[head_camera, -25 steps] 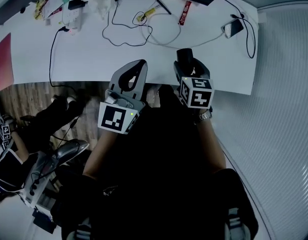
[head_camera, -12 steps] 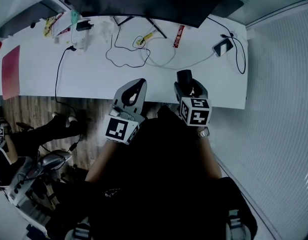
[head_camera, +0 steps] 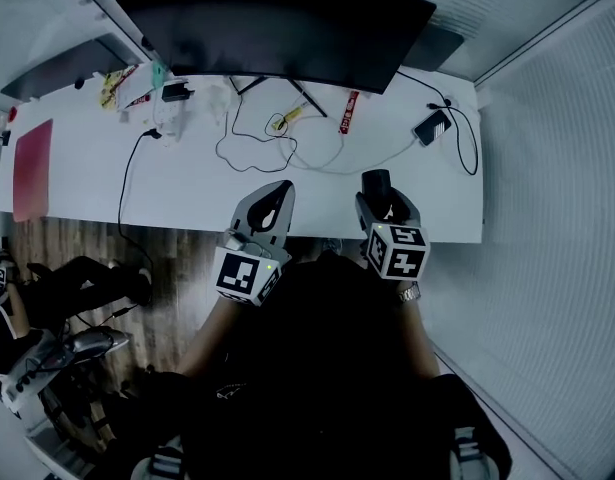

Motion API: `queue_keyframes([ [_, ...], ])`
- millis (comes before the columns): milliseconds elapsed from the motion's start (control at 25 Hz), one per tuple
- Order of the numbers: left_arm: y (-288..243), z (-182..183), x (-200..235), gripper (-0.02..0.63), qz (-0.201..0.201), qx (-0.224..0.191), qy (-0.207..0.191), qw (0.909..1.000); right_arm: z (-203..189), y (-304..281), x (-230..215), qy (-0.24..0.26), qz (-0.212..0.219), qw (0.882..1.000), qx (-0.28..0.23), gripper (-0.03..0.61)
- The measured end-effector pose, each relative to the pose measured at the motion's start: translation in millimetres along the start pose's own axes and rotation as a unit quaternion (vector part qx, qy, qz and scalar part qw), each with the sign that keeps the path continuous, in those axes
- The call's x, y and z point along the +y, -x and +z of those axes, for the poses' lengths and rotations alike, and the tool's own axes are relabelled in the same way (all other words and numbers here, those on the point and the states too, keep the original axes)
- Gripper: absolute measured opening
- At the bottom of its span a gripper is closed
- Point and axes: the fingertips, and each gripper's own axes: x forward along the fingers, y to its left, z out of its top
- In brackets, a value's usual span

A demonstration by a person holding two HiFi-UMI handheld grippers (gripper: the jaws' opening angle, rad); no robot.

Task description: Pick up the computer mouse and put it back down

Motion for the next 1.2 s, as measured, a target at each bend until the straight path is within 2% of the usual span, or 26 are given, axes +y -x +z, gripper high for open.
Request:
queue_keyframes([
  [320,4.4,33.0,2.0,0.006,0.021,-0.037,-0.009,0.9991,49.8,34.3,-6.2,0.005,-0.002,0.997,-0.071,0.287],
  [640,13.6,83.8,14.6,0.006,0.04,-0.079,-0.039,0.9953,104.3,64.9,1.8,0.031,0.004,0.99,-0.137,0.287],
  [1200,19.3,134.2,11.7,0.006,0.053,-0.123,-0.06,0.9892,187.0,136.6,20.4,0.08,0.012,0.962,-0.261,0.287],
])
